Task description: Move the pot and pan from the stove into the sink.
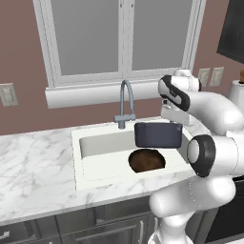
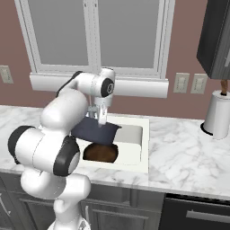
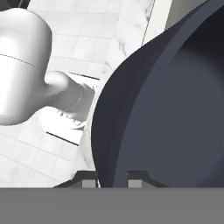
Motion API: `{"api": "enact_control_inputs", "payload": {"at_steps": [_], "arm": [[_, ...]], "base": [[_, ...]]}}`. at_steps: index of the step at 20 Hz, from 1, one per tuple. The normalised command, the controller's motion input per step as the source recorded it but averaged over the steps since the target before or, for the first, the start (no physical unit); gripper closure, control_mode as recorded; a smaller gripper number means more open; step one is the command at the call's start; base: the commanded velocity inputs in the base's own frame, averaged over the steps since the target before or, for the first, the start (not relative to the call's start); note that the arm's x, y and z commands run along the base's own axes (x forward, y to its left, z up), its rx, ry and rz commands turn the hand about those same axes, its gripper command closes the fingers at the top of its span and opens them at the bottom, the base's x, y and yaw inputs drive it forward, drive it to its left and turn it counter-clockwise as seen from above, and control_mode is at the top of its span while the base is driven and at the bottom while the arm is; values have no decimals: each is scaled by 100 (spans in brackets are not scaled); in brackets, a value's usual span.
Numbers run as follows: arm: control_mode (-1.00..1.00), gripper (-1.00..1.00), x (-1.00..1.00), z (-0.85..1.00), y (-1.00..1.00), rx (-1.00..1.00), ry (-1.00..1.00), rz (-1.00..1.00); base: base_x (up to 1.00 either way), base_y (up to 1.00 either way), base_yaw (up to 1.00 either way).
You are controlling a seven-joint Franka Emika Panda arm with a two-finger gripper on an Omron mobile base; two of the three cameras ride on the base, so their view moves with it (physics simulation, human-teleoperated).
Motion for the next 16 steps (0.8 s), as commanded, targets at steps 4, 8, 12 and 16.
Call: {"api": "enact_control_inputs", "payload": {"at_steps": [4,8,12,16], "arm": [[-100,100,63,-50,-17,0,3,0],[-100,100,25,-63,-13,0,-2,5],[-100,100,2,-39,-3,3,-15,10],[-100,100,-1,-6,-5,4,-11,5]], "base": [[0,0,0],[0,0,0],[0,0,0],[0,0,0]]}}
